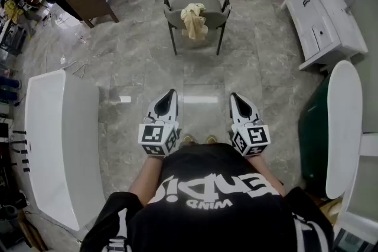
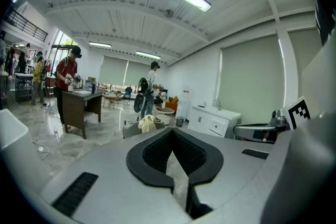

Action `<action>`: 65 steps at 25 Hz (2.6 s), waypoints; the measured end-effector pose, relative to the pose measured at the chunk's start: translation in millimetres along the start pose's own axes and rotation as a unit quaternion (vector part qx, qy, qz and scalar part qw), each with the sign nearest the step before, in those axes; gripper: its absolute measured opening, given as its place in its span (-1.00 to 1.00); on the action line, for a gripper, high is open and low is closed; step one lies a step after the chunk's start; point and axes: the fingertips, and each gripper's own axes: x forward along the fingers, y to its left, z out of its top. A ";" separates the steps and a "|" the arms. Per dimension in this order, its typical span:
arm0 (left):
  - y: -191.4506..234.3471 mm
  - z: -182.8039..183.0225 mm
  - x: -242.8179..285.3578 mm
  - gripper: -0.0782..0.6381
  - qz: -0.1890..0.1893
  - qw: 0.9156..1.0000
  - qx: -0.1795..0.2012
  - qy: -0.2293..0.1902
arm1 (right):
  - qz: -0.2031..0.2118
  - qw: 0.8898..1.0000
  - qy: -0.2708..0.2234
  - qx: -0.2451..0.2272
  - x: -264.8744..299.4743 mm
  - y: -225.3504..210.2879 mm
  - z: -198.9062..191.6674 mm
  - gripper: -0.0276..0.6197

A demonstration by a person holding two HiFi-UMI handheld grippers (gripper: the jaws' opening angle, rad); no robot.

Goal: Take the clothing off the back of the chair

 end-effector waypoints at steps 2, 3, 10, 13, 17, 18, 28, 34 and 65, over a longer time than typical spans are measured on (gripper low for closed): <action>3.9 1.6 2.3 -0.74 -0.001 1.000 0.001 0.000 | -0.001 1.000 -0.001 -0.001 3.6 2.2 1.2 -0.87; 6.3 2.3 3.5 -0.74 -0.001 1.000 0.002 0.000 | -0.001 1.000 -0.002 0.000 5.7 3.8 1.6 -0.87; 25.0 8.5 9.3 -0.74 -0.018 1.000 0.018 -0.011 | -0.005 1.000 -0.019 -0.015 22.1 18.9 2.8 -0.87; 34.9 8.8 18.0 -0.74 -0.025 0.999 0.021 -0.012 | -0.012 0.999 -0.025 -0.015 30.4 20.0 2.0 -0.87; 46.2 8.5 36.4 -0.74 -0.030 0.999 0.015 -0.008 | -0.024 0.999 -0.025 -0.004 45.0 12.7 -1.0 -0.87; 48.0 10.2 42.9 -0.74 -0.033 0.999 0.013 -0.008 | -0.027 0.999 -0.026 -0.002 50.6 8.4 -0.9 -0.87; 78.6 40.8 152.5 -0.74 -0.034 0.999 0.012 -0.023 | -0.026 0.999 -0.036 0.002 149.8 -69.1 16.1 -0.87; 95.5 75.4 234.1 -0.74 -0.018 0.999 0.010 -0.026 | -0.005 0.999 -0.040 -0.001 226.3 -119.8 57.0 -0.87; 153.9 94.5 447.0 0.49 -0.013 0.998 0.014 0.054 | 0.073 0.997 0.001 -0.001 426.0 -210.3 114.4 -0.87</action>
